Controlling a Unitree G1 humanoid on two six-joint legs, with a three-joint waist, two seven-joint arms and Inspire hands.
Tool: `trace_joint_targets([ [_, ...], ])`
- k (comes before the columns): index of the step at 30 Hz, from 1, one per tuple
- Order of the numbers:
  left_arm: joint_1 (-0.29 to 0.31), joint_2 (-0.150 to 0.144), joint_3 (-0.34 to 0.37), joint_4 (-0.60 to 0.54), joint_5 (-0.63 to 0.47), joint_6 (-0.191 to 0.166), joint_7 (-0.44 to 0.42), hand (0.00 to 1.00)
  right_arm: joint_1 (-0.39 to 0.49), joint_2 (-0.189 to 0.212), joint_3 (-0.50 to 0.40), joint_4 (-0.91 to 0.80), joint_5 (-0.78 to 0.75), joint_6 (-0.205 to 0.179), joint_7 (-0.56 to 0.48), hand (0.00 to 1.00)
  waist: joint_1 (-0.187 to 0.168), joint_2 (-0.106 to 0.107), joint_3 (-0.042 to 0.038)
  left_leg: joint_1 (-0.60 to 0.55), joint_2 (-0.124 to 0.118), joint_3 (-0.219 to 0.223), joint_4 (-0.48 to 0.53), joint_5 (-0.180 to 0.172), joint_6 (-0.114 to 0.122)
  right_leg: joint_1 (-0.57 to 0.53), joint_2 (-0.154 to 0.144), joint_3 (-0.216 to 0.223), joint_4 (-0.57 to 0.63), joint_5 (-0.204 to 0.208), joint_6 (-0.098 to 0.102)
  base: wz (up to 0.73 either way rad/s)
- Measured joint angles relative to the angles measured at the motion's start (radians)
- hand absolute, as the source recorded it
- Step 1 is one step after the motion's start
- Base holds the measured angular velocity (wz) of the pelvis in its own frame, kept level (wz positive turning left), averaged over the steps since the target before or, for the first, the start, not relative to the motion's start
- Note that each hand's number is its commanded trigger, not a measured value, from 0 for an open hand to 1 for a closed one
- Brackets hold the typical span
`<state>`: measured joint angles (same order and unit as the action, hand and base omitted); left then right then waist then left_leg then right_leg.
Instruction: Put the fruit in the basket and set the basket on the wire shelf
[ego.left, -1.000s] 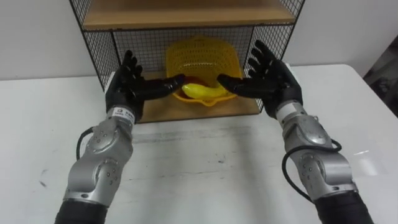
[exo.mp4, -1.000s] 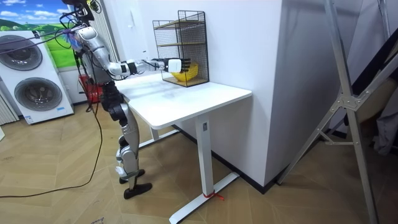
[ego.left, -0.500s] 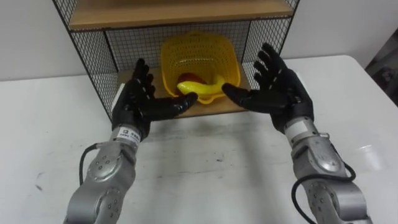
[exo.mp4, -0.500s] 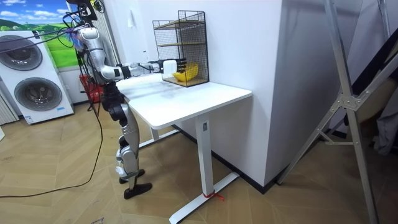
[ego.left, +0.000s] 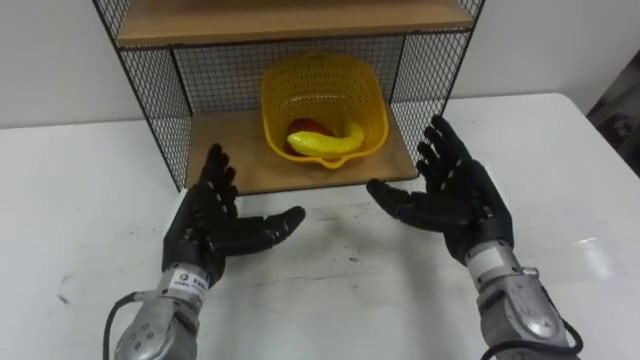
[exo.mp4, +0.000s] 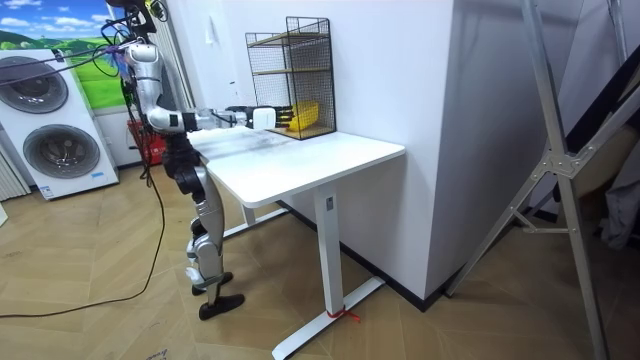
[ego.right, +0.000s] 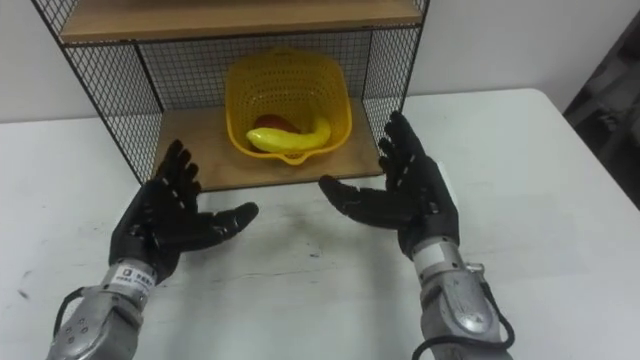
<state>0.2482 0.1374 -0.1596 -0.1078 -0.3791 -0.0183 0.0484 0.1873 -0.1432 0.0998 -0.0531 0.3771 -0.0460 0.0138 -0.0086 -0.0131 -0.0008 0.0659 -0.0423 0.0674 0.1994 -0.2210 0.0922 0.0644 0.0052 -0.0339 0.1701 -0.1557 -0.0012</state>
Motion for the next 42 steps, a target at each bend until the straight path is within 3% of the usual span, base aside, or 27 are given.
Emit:
trace_joint_targets([
  [4, 0.051, 0.007, 0.000, -0.003, -0.001, -0.039, -0.014, 0.00, 0.093, -0.001, 0.003, 0.002, -0.030, -0.025, 0.026, 0.00, 0.017, 0.000, 0.0004, -0.003, 0.001, 0.007, -0.002, 0.000, 0.000, -0.006, -0.001, 0.002, 0.001, 0.000, 0.000, -0.04],
  [10, 0.155, 0.031, 0.040, -0.004, 0.040, -0.100, -0.021, 0.00, 0.204, -0.004, -0.006, 0.006, -0.071, -0.071, 0.035, 0.00, 0.014, -0.003, 0.0018, -0.007, 0.001, 0.004, -0.004, 0.000, 0.000, -0.006, 0.000, -0.001, 0.001, 0.000, 0.000, 0.00],
  [17, 0.181, 0.031, 0.091, -0.039, 0.064, -0.148, -0.020, 0.00, 0.217, -0.017, -0.055, 0.001, -0.108, -0.115, 0.038, 0.00, 0.016, -0.008, 0.0004, -0.011, -0.002, -0.005, -0.007, 0.000, 0.000, -0.004, -0.001, -0.007, 0.001, 0.000, 0.000, 0.03],
  [20, 0.180, 0.031, 0.160, -0.083, 0.114, -0.180, -0.004, 0.00, 0.216, -0.018, -0.099, -0.016, -0.141, -0.133, 0.008, 0.00, 0.014, -0.010, -0.0004, -0.010, -0.003, -0.017, -0.006, 0.000, 0.000, 0.001, -0.001, -0.018, -0.001, 0.000, 0.000, 0.10],
  [23, 0.174, 0.032, 0.231, -0.110, 0.144, -0.226, 0.048, 0.00, 0.203, -0.019, -0.167, -0.034, -0.146, -0.153, -0.034, 0.00, 0.019, -0.003, 0.0036, -0.007, -0.003, -0.024, -0.008, 0.000, 0.000, 0.005, -0.002, -0.025, -0.001, 0.000, 0.000, 0.05],
  [29, 0.170, 0.034, 0.461, -0.188, 0.199, -0.265, 0.261, 0.00, 0.189, -0.044, -0.365, -0.098, -0.117, -0.195, -0.238, 0.00, 0.032, 0.005, 0.0068, -0.007, -0.004, -0.027, -0.012, 0.001, -0.001, 0.004, -0.002, -0.033, -0.003, 0.000, 0.000, 0.01],
  [33, 0.170, 0.034, 0.667, -0.242, 0.234, -0.282, 0.431, 0.00, 0.184, -0.058, -0.554, -0.167, -0.152, -0.220, -0.415, 0.00, 0.045, 0.008, 0.0046, -0.007, -0.004, -0.037, -0.012, 0.003, -0.003, 0.005, -0.003, -0.052, -0.001, 0.000, 0.000, 0.06],
  [35, 0.168, 0.041, 0.753, -0.247, 0.221, -0.319, 0.515, 0.00, 0.182, -0.074, -0.618, -0.193, -0.156, -0.247, -0.495, 0.00, 0.046, 0.009, 0.0041, -0.004, -0.004, -0.040, -0.012, 0.003, -0.003, 0.008, -0.003, -0.052, -0.001, 0.000, 0.000, 0.03],
  [37, 0.168, 0.057, 0.880, -0.247, 0.212, -0.325, 0.614, 0.00, 0.183, -0.103, -0.717, -0.206, -0.156, -0.261, -0.576, 0.00, 0.055, 0.011, 0.0024, -0.005, -0.003, -0.040, -0.012, 0.003, -0.003, 0.007, -0.002, -0.052, 0.002, 0.000, 0.000, 0.00],
  [41, 0.174, 0.094, 1.022, -0.242, 0.119, -0.327, 0.762, 0.00, 0.194, -0.125, -0.851, -0.207, -0.135, -0.261, -0.728, 0.00, 0.073, 0.015, 0.0015, -0.005, -0.004, -0.041, -0.011, 0.003, -0.003, -0.001, -0.004, -0.052, 0.005, -0.001, 0.001, 0.01],
  [42, 0.175, 0.117, 1.064, -0.222, 0.082, -0.327, 0.803, 0.00, 0.193, -0.143, -0.892, -0.196, -0.132, -0.260, -0.773, 0.00, 0.074, 0.017, -0.0017, -0.011, -0.006, -0.044, -0.009, 0.003, -0.003, -0.012, -0.006, -0.051, 0.018, -0.006, 0.001, 0.08],
])
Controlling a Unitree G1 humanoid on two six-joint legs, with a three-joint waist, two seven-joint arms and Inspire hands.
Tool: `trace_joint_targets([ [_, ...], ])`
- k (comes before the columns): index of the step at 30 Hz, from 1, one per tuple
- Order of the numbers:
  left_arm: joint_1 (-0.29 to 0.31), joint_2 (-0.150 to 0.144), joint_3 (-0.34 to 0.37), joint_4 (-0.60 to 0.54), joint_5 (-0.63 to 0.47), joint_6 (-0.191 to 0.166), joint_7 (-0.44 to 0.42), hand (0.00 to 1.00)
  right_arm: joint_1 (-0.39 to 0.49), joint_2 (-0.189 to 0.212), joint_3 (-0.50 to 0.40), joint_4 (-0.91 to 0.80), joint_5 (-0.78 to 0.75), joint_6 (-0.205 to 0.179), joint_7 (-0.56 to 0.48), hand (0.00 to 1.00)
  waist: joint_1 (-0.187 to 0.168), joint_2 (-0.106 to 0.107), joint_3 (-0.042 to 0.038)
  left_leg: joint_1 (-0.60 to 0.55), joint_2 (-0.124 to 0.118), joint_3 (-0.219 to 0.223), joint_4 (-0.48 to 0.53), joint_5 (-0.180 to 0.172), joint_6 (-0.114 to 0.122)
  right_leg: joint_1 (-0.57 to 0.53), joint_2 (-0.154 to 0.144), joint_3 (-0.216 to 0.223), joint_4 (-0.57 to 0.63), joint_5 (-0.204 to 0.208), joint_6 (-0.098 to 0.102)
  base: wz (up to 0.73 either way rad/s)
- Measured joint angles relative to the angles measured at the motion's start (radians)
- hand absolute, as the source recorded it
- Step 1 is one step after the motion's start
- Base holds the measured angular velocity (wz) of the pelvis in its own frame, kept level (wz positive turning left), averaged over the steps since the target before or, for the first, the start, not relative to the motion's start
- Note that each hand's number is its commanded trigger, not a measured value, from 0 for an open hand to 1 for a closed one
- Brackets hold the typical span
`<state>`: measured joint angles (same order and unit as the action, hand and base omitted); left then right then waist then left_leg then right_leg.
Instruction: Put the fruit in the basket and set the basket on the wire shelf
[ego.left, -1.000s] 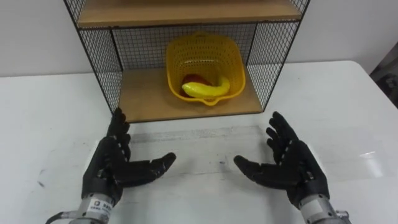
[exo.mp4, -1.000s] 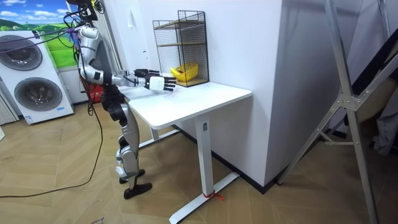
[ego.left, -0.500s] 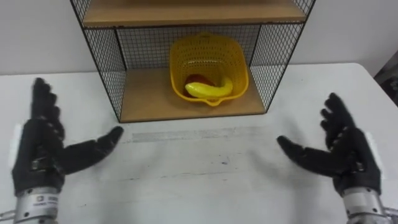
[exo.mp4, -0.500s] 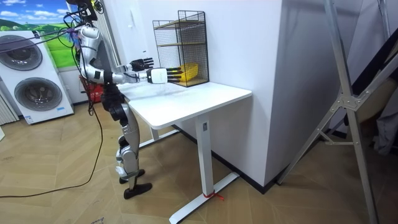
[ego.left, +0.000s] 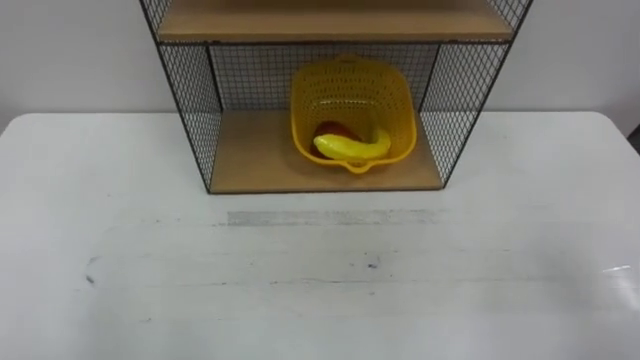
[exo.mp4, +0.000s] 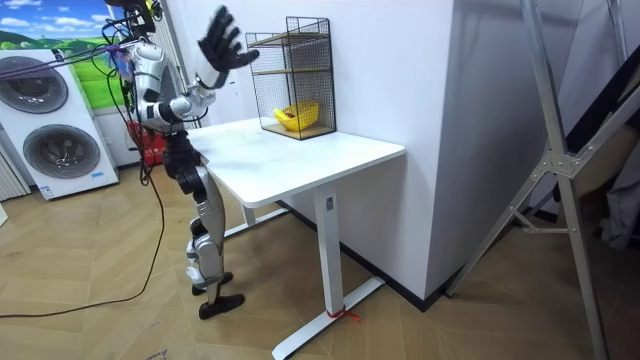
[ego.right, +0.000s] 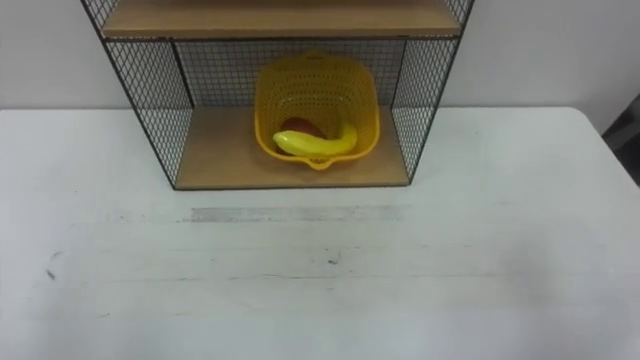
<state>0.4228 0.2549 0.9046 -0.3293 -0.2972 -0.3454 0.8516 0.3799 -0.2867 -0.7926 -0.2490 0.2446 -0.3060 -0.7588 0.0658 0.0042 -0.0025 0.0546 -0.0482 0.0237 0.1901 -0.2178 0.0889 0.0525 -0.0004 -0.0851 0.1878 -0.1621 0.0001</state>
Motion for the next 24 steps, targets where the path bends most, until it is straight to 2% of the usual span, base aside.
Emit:
trace_joint_targets([
  [1, 0.002, 0.026, 0.040, 0.022, -0.031, 0.000, 0.036, 0.00, -0.003, -0.021, -0.043, 0.007, 0.001, 0.000, -0.048, 0.00, 0.001, 0.000, 0.0004, -0.012, -0.001, -0.005, 0.009, -0.001, 0.001, -0.004, -0.001, 0.000, 0.012, -0.003, 0.001, 0.10],
  [2, 0.002, 0.038, 0.060, 0.029, -0.045, 0.000, 0.053, 0.00, -0.006, -0.032, -0.066, 0.012, 0.003, 0.000, -0.070, 0.00, 0.002, 0.001, 0.0006, -0.017, -0.001, -0.006, 0.013, -0.001, 0.001, -0.011, -0.001, 0.000, 0.019, -0.005, 0.001, 0.11],
  [4, 0.004, 0.073, 0.122, 0.049, -0.114, 0.000, 0.118, 0.00, -0.004, -0.070, -0.156, 0.040, 0.090, -0.004, -0.147, 0.00, 0.000, -0.005, 0.0000, -0.041, -0.004, -0.019, 0.027, -0.001, 0.001, -0.034, -0.006, -0.015, 0.038, -0.010, 0.001, 0.16],
  [5, 0.006, 0.083, 0.134, 0.065, -0.131, 0.000, 0.129, 0.00, -0.003, -0.076, -0.178, 0.052, 0.121, -0.002, -0.163, 0.00, 0.000, -0.006, -0.0006, -0.047, -0.007, -0.026, 0.031, -0.001, 0.001, -0.034, -0.009, -0.024, 0.040, -0.014, 0.000, 0.25],
  [6, 0.008, 0.110, 0.154, 0.117, -0.173, 0.001, 0.153, 0.00, 0.001, -0.082, -0.215, 0.075, 0.178, 0.002, -0.203, 0.00, -0.002, -0.011, 0.0011, -0.053, -0.016, -0.034, 0.034, -0.001, 0.001, -0.038, -0.016, -0.029, 0.044, -0.028, -0.003, 0.20],
  [7, 0.009, 0.129, 0.161, 0.170, -0.240, 0.017, 0.177, 0.00, 0.003, -0.083, -0.243, 0.086, 0.229, 0.012, -0.245, 0.00, -0.001, -0.011, 0.0015, -0.057, -0.016, -0.036, 0.042, -0.001, 0.001, -0.048, -0.017, -0.031, 0.057, -0.032, -0.002, 0.18],
  [9, 0.014, 0.134, 0.161, 0.233, -0.338, 0.035, 0.196, 0.00, 0.009, -0.083, -0.263, 0.120, 0.295, 0.021, -0.276, 0.00, -0.005, -0.005, -0.0009, -0.073, -0.018, -0.038, 0.054, -0.004, 0.001, -0.059, -0.022, -0.043, 0.059, -0.036, -0.004, 0.08],
  [11, 0.019, 0.134, 0.160, 0.352, -0.461, 0.061, 0.197, 0.00, 0.030, -0.083, -0.259, 0.195, 0.362, 0.066, -0.289, 0.00, -0.004, 0.002, -0.0029, -0.089, -0.023, -0.041, 0.048, 0.004, 0.002, -0.075, -0.028, -0.047, 0.071, -0.037, -0.005, 0.04],
  [12, 0.019, 0.134, 0.156, 0.385, -0.491, 0.065, 0.193, 0.00, 0.034, -0.083, -0.259, 0.217, 0.384, 0.074, -0.287, 0.00, -0.005, 0.000, -0.0057, -0.092, -0.024, -0.043, 0.049, 0.005, 0.002, -0.078, -0.030, -0.050, 0.072, -0.037, -0.005, 0.09],
  [14, 0.029, 0.130, 0.127, 0.499, -0.604, 0.075, 0.163, 0.00, 0.050, -0.083, -0.251, 0.307, 0.482, 0.092, -0.276, 0.00, -0.013, 0.005, -0.0050, -0.103, -0.028, -0.054, 0.048, 0.007, 0.003, -0.092, -0.034, -0.056, 0.074, -0.040, -0.004, 0.14],
  [16, 0.049, 0.113, 0.064, 0.690, -0.773, 0.094, 0.095, 0.00, 0.055, -0.082, -0.210, 0.494, 0.618, 0.125, -0.234, 0.00, -0.016, 0.010, -0.0067, -0.109, -0.029, -0.057, 0.047, 0.007, 0.003, -0.089, -0.035, -0.056, 0.070, -0.040, -0.004, 0.06],
  [18, 0.037, 0.102, 0.017, 0.862, -0.892, 0.120, 0.044, 0.00, 0.052, -0.076, -0.170, 0.661, 0.722, 0.147, -0.190, 0.00, -0.025, 0.007, -0.0102, -0.104, -0.028, -0.058, 0.050, 0.009, 0.004, -0.080, -0.034, -0.056, 0.070, -0.042, -0.002, 0.10],
  [20, 0.025, 0.043, -0.014, 1.022, -1.009, 0.132, -0.017, 0.00, 0.050, -0.034, -0.130, 0.851, 0.787, 0.156, -0.138, 0.00, -0.023, 0.006, -0.0109, -0.073, -0.028, -0.057, 0.039, 0.006, 0.006, -0.052, -0.033, -0.054, 0.062, -0.044, 0.002, 0.03],
  [21, 0.020, 0.027, -0.014, 1.062, -1.030, 0.135, -0.034, 0.00, 0.048, -0.015, -0.130, 0.878, 0.795, 0.155, -0.134, 0.00, -0.018, 0.007, -0.0103, -0.064, -0.028, -0.053, 0.038, 0.003, 0.006, -0.047, -0.033, -0.051, 0.061, -0.045, 0.002, -0.14],
  [22, 0.007, 0.005, -0.019, 1.148, -1.057, 0.136, -0.064, 0.00, 0.039, 0.015, -0.125, 0.948, 0.807, 0.154, -0.121, 0.00, -0.017, 0.008, -0.0101, -0.058, -0.027, -0.055, 0.044, -0.004, 0.005, -0.040, -0.031, -0.049, 0.061, -0.048, 0.001, -0.04],
  [23, -0.001, -0.021, -0.031, 1.207, -1.074, 0.136, -0.101, 0.00, 0.033, 0.044, -0.101, 1.011, 0.807, 0.154, -0.107, 0.00, -0.029, 0.005, -0.0102, -0.058, -0.027, -0.059, 0.049, -0.006, 0.005, -0.031, -0.033, -0.054, 0.060, -0.049, 0.002, 0.05],
  [24, -0.006, -0.035, -0.042, 1.233, -1.073, 0.136, -0.119, 0.00, 0.032, 0.060, -0.088, 1.030, 0.807, 0.154, -0.102, 0.00, -0.033, 0.005, -0.0100, -0.058, -0.028, -0.059, 0.049, -0.006, 0.005, -0.030, -0.034, -0.054, 0.061, -0.050, 0.002, 0.09],
])
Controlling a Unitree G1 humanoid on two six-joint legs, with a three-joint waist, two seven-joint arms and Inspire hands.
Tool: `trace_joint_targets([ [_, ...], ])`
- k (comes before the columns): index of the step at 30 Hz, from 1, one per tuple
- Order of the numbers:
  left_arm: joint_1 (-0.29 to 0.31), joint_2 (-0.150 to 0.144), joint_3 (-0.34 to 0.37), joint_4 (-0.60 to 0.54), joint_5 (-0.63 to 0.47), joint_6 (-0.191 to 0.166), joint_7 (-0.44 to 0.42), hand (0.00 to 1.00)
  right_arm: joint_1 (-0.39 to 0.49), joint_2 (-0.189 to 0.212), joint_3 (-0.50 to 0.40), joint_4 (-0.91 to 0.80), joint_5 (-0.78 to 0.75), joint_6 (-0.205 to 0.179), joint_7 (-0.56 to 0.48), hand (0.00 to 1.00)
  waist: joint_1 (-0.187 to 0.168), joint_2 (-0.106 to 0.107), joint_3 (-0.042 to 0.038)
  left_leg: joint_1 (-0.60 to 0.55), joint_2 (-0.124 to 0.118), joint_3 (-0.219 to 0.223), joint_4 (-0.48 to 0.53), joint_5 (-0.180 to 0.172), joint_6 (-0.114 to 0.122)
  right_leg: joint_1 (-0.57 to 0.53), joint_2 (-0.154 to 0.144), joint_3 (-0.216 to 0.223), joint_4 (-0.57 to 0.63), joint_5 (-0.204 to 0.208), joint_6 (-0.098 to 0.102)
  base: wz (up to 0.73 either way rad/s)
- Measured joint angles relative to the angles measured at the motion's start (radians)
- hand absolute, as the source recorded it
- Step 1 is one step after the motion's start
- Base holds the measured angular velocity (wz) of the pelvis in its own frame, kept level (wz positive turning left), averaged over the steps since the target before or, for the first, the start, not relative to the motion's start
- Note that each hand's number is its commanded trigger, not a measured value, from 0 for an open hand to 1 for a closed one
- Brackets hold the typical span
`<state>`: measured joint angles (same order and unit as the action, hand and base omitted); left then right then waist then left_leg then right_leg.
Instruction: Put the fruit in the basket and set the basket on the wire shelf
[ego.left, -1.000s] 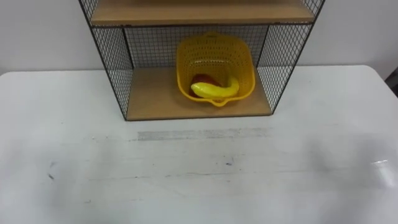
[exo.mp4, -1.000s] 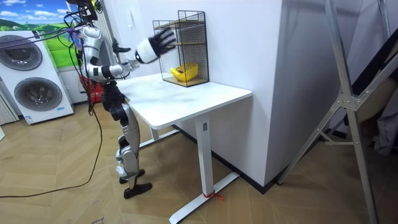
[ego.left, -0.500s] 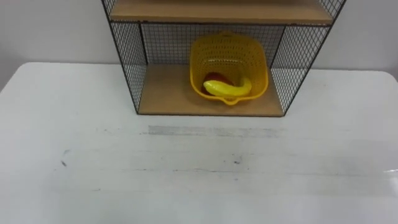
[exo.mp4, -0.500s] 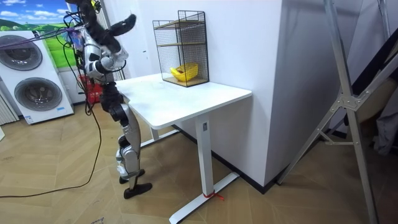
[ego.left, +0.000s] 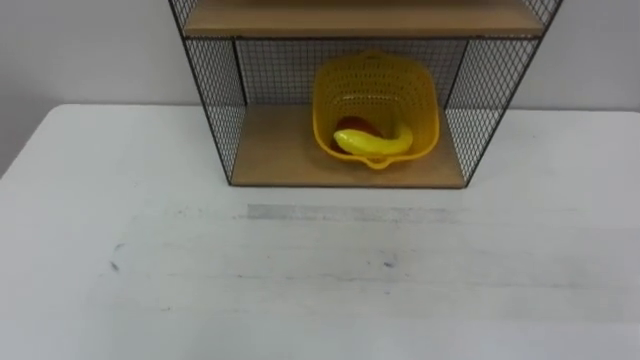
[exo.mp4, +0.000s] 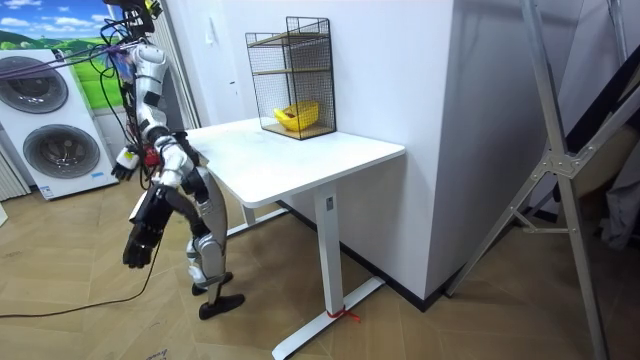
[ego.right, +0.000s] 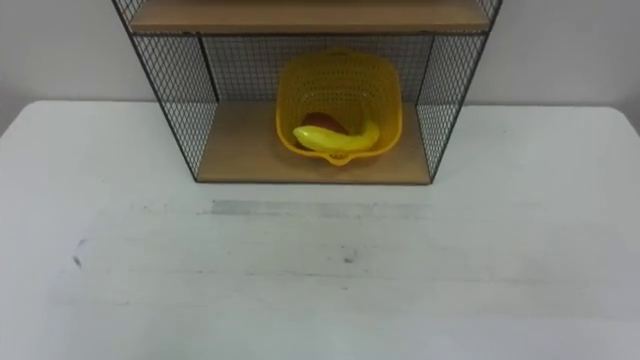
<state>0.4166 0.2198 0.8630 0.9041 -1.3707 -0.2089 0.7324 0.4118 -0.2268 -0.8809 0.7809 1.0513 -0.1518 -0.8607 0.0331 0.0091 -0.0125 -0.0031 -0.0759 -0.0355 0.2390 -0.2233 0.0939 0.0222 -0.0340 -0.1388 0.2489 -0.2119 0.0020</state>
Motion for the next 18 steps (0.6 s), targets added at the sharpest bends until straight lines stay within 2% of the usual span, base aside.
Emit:
trace_joint_targets([
  [2, -0.033, -0.039, -0.007, 0.069, 0.000, 0.005, -0.057, 0.00, -0.012, 0.050, 0.038, 0.058, -0.002, 0.000, 0.025, 0.00, -0.005, 0.000, 0.0006, 0.000, -0.001, -0.001, 0.001, 0.000, 0.000, -0.001, 0.000, 0.002, 0.003, -0.001, 0.000, 0.00],
  [3, -0.040, -0.047, -0.007, 0.072, 0.000, 0.006, -0.070, 0.00, -0.017, 0.058, 0.045, 0.071, -0.005, 0.000, 0.031, 0.00, -0.005, 0.000, 0.0007, 0.000, -0.001, -0.001, 0.001, 0.000, 0.000, -0.001, 0.000, 0.002, 0.003, -0.001, 0.000, 0.00],
  [5, -0.062, -0.053, -0.020, 0.094, 0.001, 0.006, -0.117, 0.00, -0.036, 0.064, 0.097, 0.123, -0.037, 0.000, 0.046, 0.00, 0.000, 0.001, 0.0018, 0.007, 0.000, 0.006, -0.001, 0.000, -0.001, -0.003, -0.002, 0.016, 0.002, -0.002, -0.001, -0.12],
  [8, -0.076, -0.057, -0.110, 0.157, 0.065, 0.009, -0.201, 0.00, -0.066, 0.070, 0.212, 0.194, -0.108, 0.001, 0.087, 0.00, -0.006, 0.002, 0.0020, 0.024, 0.001, 0.012, -0.004, -0.002, -0.004, 0.009, 0.000, 0.027, -0.005, -0.003, -0.001, -0.09],
  [10, -0.076, -0.077, -0.172, 0.177, 0.159, 0.038, -0.260, 0.00, -0.092, 0.076, 0.280, 0.243, -0.194, 0.020, 0.122, 0.00, -0.008, 0.001, 0.0018, 0.027, 0.002, 0.018, -0.003, -0.001, 0.000, 0.012, 0.000, 0.027, -0.008, -0.001, 0.000, -0.05],
  [12, -0.078, -0.092, -0.191, 0.180, 0.242, 0.066, -0.295, 0.00, -0.109, 0.078, 0.319, 0.248, -0.308, 0.047, 0.148, 0.00, -0.009, -0.002, 0.0010, 0.033, 0.001, 0.019, -0.013, 0.000, 0.001, 0.014, -0.001, 0.029, -0.009, 0.000, 0.001, -0.05],
  [14, -0.085, -0.092, -0.248, 0.203, 0.341, 0.093, -0.340, 0.00, -0.131, 0.077, 0.369, 0.268, -0.451, 0.065, 0.184, 0.00, -0.007, -0.006, 0.0030, 0.040, 0.002, 0.023, -0.019, 0.001, 0.002, 0.017, 0.002, 0.034, -0.010, 0.000, 0.001, -0.07],
  [17, -0.123, -0.092, -0.360, 0.216, 0.504, 0.153, -0.411, 0.00, -0.172, 0.074, 0.486, 0.294, -0.665, 0.113, 0.274, 0.00, -0.002, -0.013, 0.0101, 0.051, 0.006, 0.033, -0.033, 0.002, 0.002, 0.024, 0.008, 0.034, -0.013, 0.002, 0.000, -0.03],
  [18, -0.127, -0.092, -0.377, 0.216, 0.535, 0.161, -0.421, 0.00, -0.181, 0.073, 0.505, 0.304, -0.695, 0.119, 0.290, 0.00, -0.002, -0.015, 0.0114, 0.057, 0.007, 0.033, -0.036, 0.002, 0.002, 0.028, 0.010, 0.036, -0.016, 0.002, -0.001, -0.05],
])
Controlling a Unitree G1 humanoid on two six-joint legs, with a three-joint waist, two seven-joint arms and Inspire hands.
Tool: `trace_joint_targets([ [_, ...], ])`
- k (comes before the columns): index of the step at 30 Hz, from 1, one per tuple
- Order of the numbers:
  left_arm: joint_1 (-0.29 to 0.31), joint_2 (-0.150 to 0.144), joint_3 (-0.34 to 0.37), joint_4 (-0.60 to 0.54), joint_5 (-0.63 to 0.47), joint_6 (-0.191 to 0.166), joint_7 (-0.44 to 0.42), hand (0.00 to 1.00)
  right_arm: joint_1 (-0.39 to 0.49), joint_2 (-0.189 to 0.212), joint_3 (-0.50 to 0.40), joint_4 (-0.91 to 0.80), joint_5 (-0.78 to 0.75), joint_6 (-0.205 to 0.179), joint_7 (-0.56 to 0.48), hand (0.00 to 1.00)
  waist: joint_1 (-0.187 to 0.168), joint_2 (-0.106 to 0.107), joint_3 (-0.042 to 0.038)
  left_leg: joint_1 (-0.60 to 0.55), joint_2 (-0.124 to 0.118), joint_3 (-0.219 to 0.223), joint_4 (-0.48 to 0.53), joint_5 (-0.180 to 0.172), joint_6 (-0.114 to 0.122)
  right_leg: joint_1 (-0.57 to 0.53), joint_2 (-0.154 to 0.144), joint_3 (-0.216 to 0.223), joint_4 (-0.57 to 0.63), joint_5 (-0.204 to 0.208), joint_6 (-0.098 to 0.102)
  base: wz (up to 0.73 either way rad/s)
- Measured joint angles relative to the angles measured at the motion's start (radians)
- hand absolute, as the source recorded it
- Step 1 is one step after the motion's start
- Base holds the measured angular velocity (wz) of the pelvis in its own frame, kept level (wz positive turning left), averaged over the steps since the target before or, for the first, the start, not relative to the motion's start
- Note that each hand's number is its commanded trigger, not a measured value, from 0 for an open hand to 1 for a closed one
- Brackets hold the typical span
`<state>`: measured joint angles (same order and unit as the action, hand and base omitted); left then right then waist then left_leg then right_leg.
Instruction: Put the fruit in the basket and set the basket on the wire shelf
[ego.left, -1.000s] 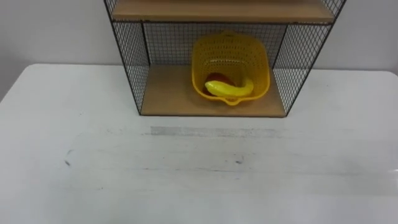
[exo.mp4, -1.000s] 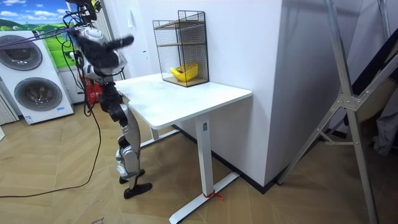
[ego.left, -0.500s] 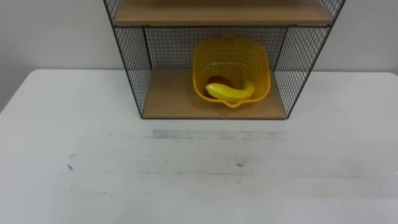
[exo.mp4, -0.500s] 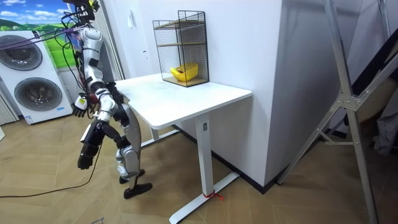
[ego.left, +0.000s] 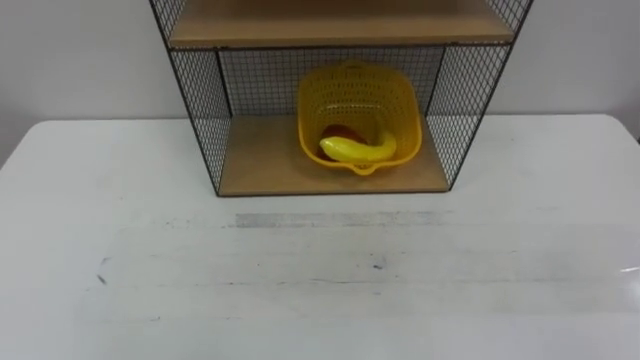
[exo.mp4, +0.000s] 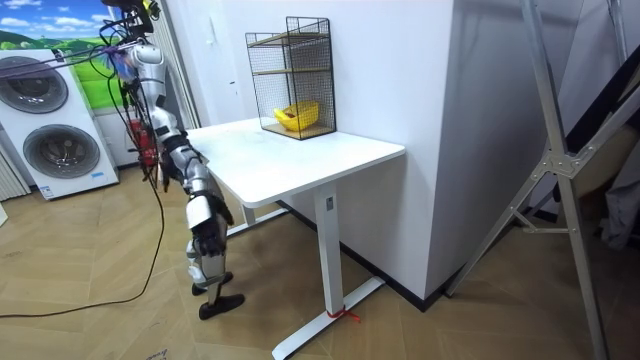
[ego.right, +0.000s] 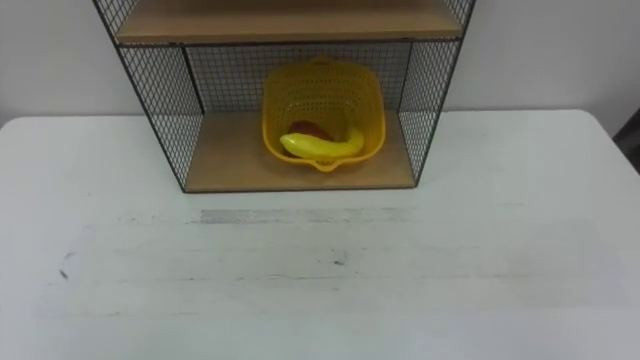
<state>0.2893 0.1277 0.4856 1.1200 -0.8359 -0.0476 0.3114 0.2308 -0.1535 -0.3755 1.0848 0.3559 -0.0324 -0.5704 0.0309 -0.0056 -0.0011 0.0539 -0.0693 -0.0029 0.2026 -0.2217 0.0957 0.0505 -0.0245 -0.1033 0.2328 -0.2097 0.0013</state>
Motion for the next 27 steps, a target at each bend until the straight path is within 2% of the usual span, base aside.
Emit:
trace_joint_targets([
  [3, -0.045, -0.005, -0.074, 0.000, 0.122, 0.017, -0.047, 0.00, -0.036, 0.001, 0.068, 0.050, -0.099, 0.014, 0.095, 0.00, 0.000, -0.001, 0.0100, 0.002, 0.004, -0.001, -0.003, 0.001, -0.002, 0.009, 0.005, 0.000, -0.019, 0.009, -0.003, 0.00],
  [4, -0.058, -0.005, -0.104, -0.001, 0.161, 0.020, -0.064, 0.00, -0.036, 0.003, 0.091, 0.054, -0.109, 0.015, 0.127, 0.00, 0.000, -0.001, 0.0109, 0.003, 0.004, 0.000, -0.004, 0.002, -0.003, 0.011, 0.006, 0.000, -0.019, 0.010, -0.003, -0.03],
  [8, -0.071, -0.001, -0.205, 0.000, 0.331, 0.027, -0.105, 0.00, -0.040, 0.004, 0.169, 0.074, -0.160, 0.029, 0.236, 0.00, -0.007, 0.003, 0.0107, 0.008, 0.006, 0.001, -0.005, 0.002, -0.003, 0.018, 0.009, 0.003, -0.029, 0.015, -0.004, -0.01],
  [12, -0.074, -0.007, -0.249, 0.000, 0.527, 0.049, -0.134, 0.00, -0.044, 0.005, 0.238, 0.092, -0.205, 0.037, 0.327, 0.00, -0.003, 0.001, 0.0101, 0.008, 0.009, 0.012, -0.005, 0.001, -0.003, 0.018, 0.011, 0.012, -0.030, 0.016, -0.004, -0.07],
  [17, -0.073, -0.006, -0.353, -0.005, 0.743, 0.057, -0.155, 0.00, -0.079, 0.007, 0.300, 0.121, -0.266, 0.036, 0.406, 0.00, -0.012, 0.001, 0.0092, 0.009, 0.007, 0.009, -0.005, 0.002, -0.002, 0.025, 0.011, 0.013, -0.035, 0.022, -0.002, 0.00],
  [20, -0.073, -0.006, -0.391, 0.000, 0.793, 0.062, -0.159, 0.00, -0.101, 0.010, 0.315, 0.174, -0.259, 0.033, 0.442, 0.00, -0.025, -0.001, 0.0095, 0.015, 0.006, -0.001, -0.006, 0.003, -0.002, 0.040, 0.012, 0.004, -0.060, 0.030, -0.002, 0.12],
  [27, -0.070, -0.023, -0.417, 0.001, 0.835, 0.061, -0.170, 0.00, -0.112, 0.011, 0.340, 0.211, -0.244, 0.025, 0.492, 0.00, -0.028, -0.006, 0.0093, 0.005, 0.007, 0.000, -0.006, 0.003, -0.002, 0.034, 0.014, 0.007, -0.063, 0.033, -0.003, -0.01],
])
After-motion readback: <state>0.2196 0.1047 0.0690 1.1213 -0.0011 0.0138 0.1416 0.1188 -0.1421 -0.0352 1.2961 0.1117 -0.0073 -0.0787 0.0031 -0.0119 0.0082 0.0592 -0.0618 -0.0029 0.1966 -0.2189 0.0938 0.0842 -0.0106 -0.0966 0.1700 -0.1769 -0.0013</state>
